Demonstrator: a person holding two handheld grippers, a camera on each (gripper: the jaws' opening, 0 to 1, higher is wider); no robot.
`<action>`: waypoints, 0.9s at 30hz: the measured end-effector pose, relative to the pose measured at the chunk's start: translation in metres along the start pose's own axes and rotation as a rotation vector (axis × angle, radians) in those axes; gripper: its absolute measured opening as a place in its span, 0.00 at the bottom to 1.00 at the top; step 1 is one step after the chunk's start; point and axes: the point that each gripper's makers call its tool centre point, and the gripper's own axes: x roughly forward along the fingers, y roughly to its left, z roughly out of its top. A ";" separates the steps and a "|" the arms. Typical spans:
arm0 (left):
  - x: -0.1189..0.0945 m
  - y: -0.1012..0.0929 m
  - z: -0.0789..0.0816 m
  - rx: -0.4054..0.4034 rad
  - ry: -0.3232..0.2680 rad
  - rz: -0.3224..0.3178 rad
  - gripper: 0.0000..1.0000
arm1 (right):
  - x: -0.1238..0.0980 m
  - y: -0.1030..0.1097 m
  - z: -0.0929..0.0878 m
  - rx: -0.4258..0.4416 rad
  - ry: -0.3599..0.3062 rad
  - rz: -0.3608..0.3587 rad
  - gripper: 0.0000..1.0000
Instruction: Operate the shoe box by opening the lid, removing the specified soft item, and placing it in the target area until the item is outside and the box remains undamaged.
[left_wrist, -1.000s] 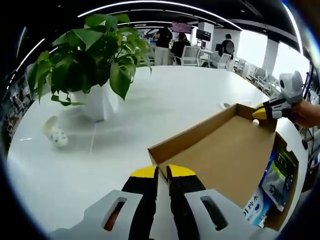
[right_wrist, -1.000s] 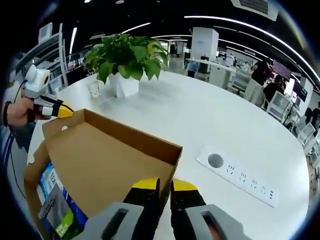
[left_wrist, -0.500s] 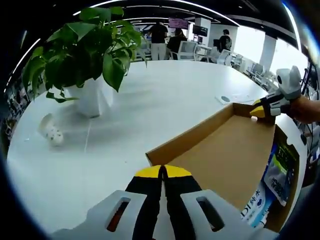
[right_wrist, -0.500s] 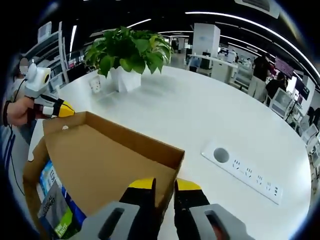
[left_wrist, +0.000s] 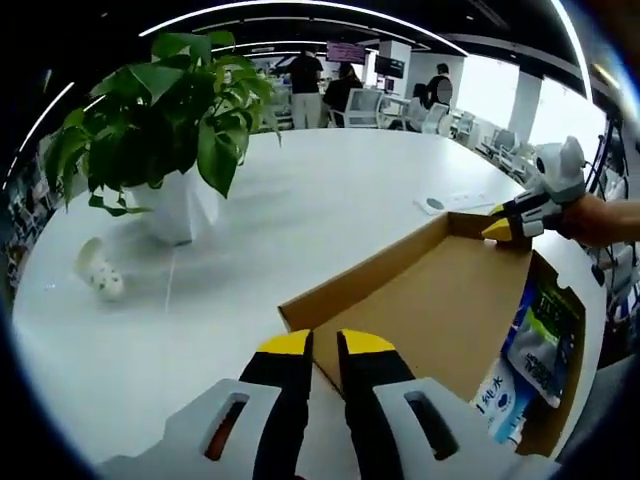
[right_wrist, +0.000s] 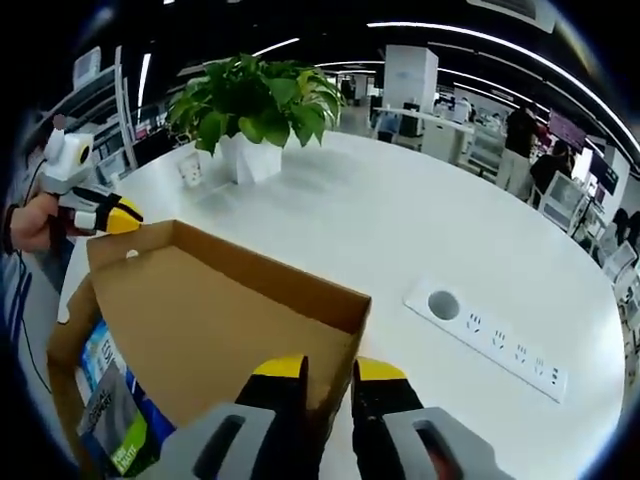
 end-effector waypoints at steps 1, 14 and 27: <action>-0.003 -0.004 0.003 -0.003 -0.009 -0.011 0.11 | -0.001 0.000 -0.001 -0.002 0.000 0.000 0.14; -0.031 -0.068 -0.003 0.017 -0.022 -0.209 0.23 | -0.038 0.001 -0.004 0.030 -0.057 0.004 0.22; -0.050 -0.127 -0.024 -0.014 0.010 -0.330 0.27 | -0.102 0.006 -0.004 0.070 -0.185 0.026 0.27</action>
